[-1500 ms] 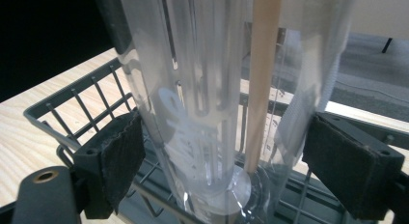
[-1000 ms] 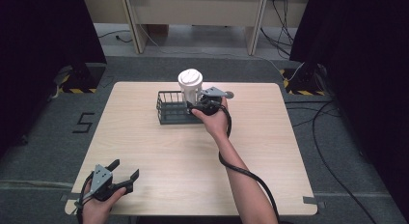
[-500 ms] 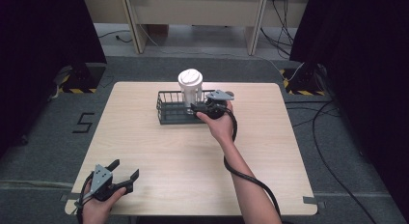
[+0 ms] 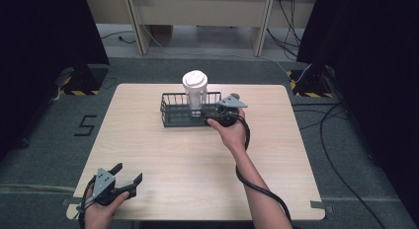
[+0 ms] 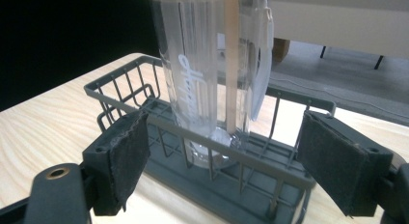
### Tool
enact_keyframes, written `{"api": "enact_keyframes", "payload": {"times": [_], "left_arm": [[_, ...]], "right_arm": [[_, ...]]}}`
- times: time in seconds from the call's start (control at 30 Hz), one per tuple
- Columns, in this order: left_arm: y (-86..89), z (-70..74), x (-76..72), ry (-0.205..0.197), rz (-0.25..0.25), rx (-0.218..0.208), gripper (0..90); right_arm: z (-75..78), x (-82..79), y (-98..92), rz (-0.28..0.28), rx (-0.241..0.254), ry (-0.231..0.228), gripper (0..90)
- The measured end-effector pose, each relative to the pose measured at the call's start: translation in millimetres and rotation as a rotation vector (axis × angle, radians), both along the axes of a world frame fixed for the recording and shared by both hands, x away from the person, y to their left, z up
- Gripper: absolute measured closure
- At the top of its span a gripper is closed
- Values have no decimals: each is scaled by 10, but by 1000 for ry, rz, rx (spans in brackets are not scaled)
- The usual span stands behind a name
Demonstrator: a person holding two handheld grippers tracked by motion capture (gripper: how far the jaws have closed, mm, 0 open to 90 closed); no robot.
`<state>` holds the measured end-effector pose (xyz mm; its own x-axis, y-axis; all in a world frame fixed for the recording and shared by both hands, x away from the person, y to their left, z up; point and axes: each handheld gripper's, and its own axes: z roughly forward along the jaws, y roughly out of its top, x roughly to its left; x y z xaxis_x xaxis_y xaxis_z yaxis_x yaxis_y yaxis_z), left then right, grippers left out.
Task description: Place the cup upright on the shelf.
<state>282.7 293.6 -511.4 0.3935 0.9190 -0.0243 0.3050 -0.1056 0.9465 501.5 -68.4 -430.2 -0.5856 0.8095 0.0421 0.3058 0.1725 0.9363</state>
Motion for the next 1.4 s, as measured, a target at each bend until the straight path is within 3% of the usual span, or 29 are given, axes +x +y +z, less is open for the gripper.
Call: {"api": "enact_keyframes", "payload": {"times": [0.83, 1.4], "left_arm": [[3, -2, -1, 4, 5, -1, 150], [4, -2, -3, 6, 8, 2, 150]], "right_arm": [[-72, -340, -405, -15, -1, 26, 198], [-225, -595, -775, -50, -8, 58, 195]]}}
